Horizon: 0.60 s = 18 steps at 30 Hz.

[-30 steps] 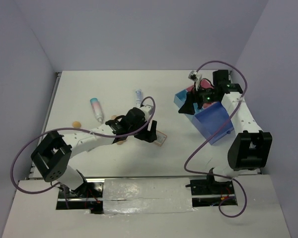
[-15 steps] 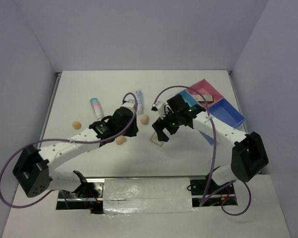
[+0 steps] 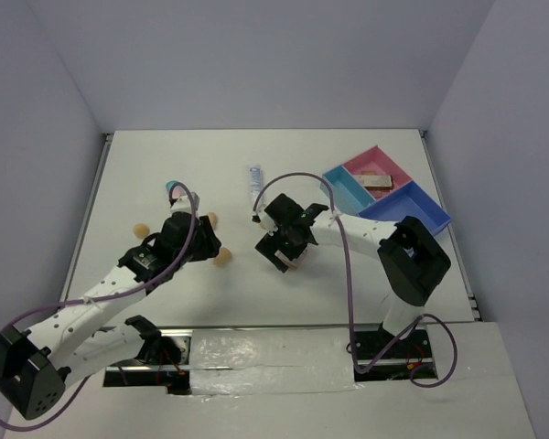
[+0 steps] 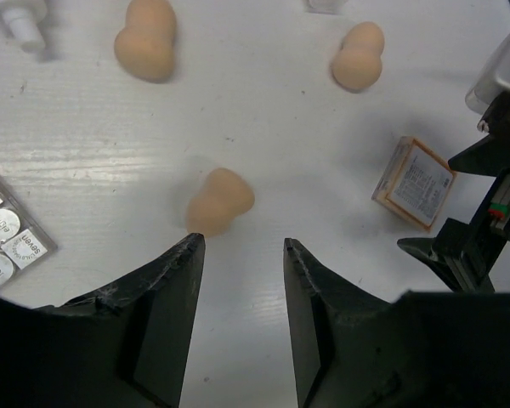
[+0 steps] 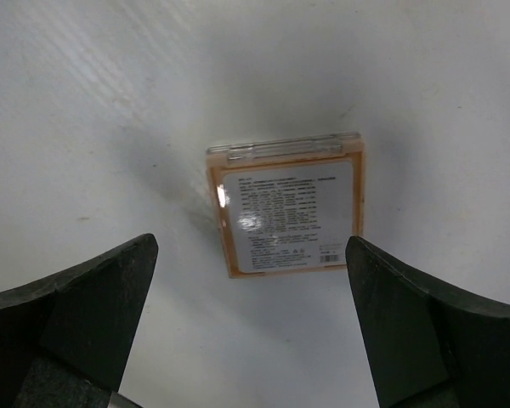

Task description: Organize the makeup

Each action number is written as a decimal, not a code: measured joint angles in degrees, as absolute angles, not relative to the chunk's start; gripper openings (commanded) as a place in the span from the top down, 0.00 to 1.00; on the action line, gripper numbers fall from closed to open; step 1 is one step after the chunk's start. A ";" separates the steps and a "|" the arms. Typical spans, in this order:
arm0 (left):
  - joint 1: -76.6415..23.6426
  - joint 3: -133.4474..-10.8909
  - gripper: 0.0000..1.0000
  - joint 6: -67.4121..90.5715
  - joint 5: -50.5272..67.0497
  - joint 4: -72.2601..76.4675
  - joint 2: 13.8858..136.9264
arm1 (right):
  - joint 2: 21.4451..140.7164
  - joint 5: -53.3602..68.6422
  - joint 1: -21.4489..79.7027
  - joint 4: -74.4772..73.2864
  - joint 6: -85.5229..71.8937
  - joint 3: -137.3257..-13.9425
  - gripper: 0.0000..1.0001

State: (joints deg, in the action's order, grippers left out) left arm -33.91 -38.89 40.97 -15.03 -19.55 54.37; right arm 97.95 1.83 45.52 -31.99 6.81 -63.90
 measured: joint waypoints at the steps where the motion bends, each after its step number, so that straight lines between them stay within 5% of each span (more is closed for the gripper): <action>1: -33.80 -38.37 0.44 41.15 -15.03 -19.75 53.84 | 98.54 0.86 45.56 -31.94 6.83 -64.03 0.00; 18: -33.17 -36.97 0.44 42.44 -15.07 -19.70 52.80 | 103.68 0.30 45.43 -31.35 11.11 -65.28 0.03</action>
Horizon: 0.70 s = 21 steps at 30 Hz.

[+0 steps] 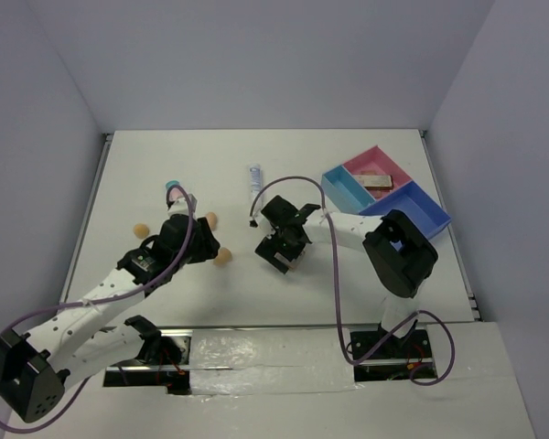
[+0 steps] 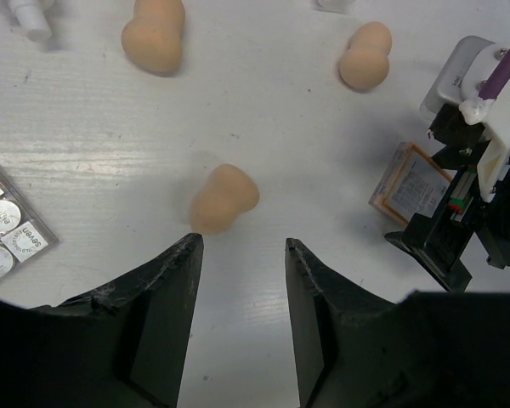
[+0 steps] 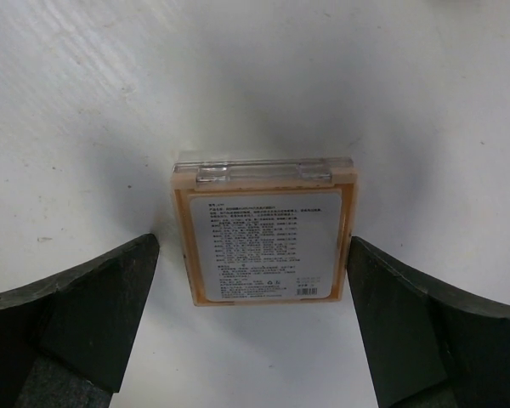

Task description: Organize the makeup

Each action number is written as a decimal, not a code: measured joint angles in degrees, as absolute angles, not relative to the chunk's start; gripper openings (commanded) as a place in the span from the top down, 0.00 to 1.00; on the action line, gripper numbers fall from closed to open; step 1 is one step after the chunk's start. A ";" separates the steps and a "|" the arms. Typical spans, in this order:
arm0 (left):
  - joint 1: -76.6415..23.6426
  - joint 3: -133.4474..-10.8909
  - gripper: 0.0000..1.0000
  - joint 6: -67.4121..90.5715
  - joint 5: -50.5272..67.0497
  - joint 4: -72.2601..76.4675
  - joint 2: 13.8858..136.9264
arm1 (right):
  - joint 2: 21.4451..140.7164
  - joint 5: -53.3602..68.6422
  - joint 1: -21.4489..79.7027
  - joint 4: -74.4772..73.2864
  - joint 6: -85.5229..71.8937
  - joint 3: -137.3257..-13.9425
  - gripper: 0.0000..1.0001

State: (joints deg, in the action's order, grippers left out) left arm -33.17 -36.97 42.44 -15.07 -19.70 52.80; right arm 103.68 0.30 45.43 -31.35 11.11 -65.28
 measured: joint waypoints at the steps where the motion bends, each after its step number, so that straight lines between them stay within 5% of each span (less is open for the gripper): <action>1: -33.17 -36.95 0.44 42.46 -15.07 -19.70 52.64 | 103.81 0.97 45.30 -31.33 11.46 -65.34 0.04; 7: -33.17 -36.32 0.44 42.52 -15.09 -19.68 51.18 | 104.88 5.32 43.59 -32.23 13.43 -66.57 0.19; 13: -33.12 -35.97 0.44 43.09 -15.09 -19.73 50.43 | 105.03 7.25 41.69 -32.38 16.05 -67.00 0.67; 16: -33.08 -35.94 0.44 43.62 -15.09 -19.68 50.41 | 103.26 8.40 40.91 -32.36 17.74 -65.73 0.80; 21: -32.64 -35.70 0.44 43.72 -14.83 -19.27 50.48 | 95.85 14.46 35.86 -33.04 21.08 -65.76 0.84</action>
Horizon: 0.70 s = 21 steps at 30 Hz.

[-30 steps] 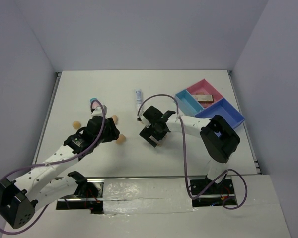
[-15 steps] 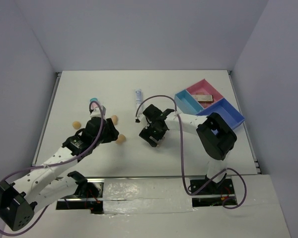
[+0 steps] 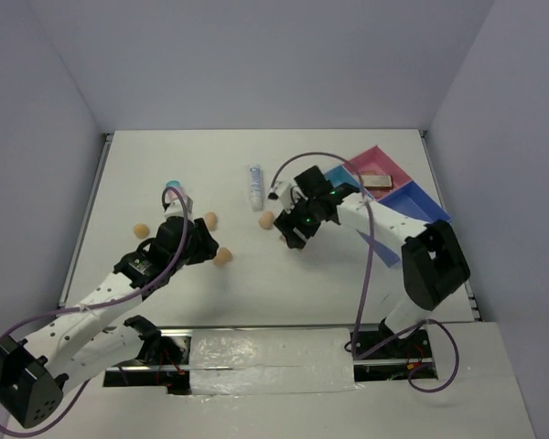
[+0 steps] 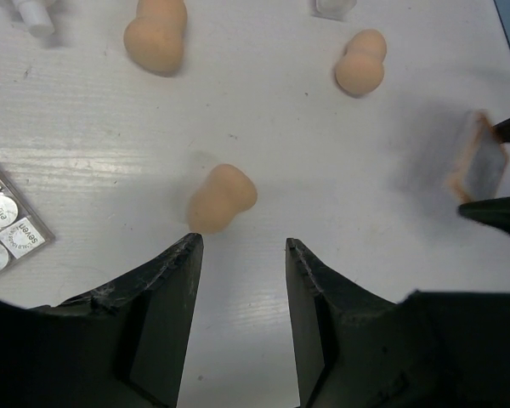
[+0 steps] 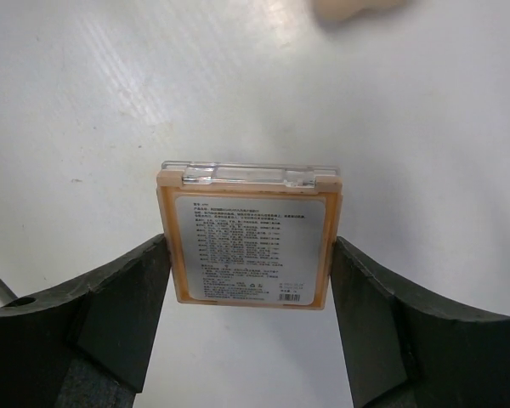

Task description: Organize the makeup

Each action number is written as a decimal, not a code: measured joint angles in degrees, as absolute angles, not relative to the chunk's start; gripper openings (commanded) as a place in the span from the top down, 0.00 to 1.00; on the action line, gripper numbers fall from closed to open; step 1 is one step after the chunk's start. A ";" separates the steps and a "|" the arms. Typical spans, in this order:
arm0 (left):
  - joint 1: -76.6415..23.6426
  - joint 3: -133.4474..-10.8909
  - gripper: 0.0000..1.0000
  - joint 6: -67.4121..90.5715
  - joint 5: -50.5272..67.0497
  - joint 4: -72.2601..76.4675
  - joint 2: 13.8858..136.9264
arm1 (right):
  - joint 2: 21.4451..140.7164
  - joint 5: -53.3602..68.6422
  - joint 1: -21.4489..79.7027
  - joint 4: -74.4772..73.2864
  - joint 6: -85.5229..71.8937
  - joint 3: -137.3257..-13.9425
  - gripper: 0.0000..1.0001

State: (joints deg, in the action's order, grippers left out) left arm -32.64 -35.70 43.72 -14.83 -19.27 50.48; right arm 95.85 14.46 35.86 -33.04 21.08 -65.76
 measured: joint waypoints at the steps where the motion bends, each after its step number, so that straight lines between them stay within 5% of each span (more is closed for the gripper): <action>1: -32.49 -35.66 0.44 43.72 -14.72 -19.27 50.52 | 94.15 15.73 34.17 -33.47 21.74 -66.28 0.84; 9: -31.66 -35.35 0.44 43.79 -14.59 -18.87 50.92 | 90.50 19.49 17.08 -34.76 23.90 -80.07 0.76; 17: -30.74 -35.35 0.43 43.81 -14.24 -18.87 50.89 | 103.15 17.39 1.96 -35.83 18.90 -95.59 0.72; 21: -30.17 -35.33 0.42 43.81 -14.24 -18.92 50.89 | 109.36 14.74 -2.35 -36.97 17.89 -96.75 0.63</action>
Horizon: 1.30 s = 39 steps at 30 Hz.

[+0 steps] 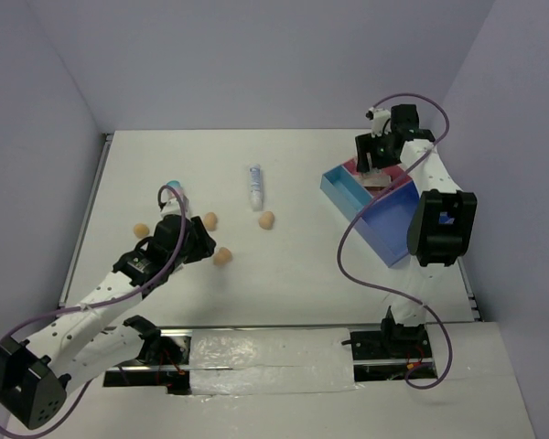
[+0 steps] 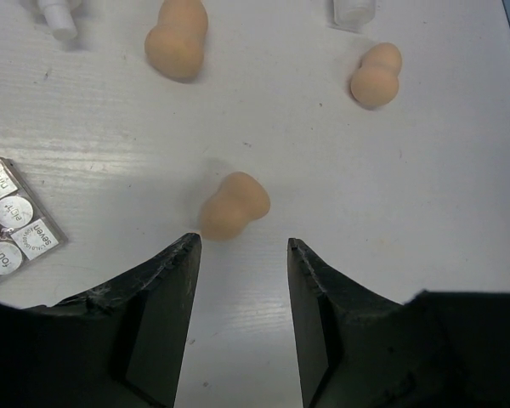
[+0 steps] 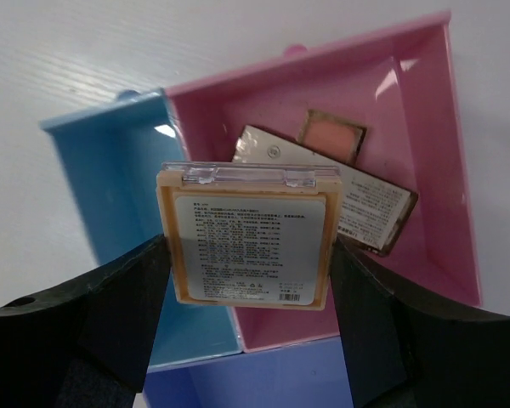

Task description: Organize the makeup

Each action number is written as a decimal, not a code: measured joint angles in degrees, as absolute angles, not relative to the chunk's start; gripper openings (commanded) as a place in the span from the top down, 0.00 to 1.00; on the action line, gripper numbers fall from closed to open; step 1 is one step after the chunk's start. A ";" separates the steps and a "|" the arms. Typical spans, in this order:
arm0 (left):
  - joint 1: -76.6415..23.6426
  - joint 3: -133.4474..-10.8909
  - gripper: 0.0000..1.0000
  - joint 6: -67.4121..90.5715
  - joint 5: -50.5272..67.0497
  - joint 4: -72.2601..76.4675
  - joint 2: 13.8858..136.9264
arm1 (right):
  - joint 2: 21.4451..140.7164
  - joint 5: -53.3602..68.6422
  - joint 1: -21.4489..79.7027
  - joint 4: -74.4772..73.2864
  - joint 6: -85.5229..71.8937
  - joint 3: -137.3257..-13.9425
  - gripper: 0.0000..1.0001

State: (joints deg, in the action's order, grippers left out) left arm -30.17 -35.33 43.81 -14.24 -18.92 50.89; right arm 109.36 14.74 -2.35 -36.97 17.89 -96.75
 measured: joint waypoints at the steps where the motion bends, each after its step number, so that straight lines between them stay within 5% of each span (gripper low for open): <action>1: -30.02 -35.33 0.40 43.81 -14.24 -18.96 50.87 | 110.45 14.13 -2.96 -37.54 17.87 -96.75 0.59; 14: -27.42 -34.37 0.22 45.25 -14.33 -20.38 50.35 | 117.21 13.47 -5.98 -40.86 17.02 -99.70 0.15; 23: -25.98 -34.37 0.01 46.74 -16.53 -24.08 49.45 | 117.56 14.02 -6.85 -42.85 18.04 -100.62 0.05; 39: -18.24 -34.37 0.01 51.20 -23.29 -34.61 48.62 | 93.06 41.04 -2.68 -41.25 24.23 -88.01 0.00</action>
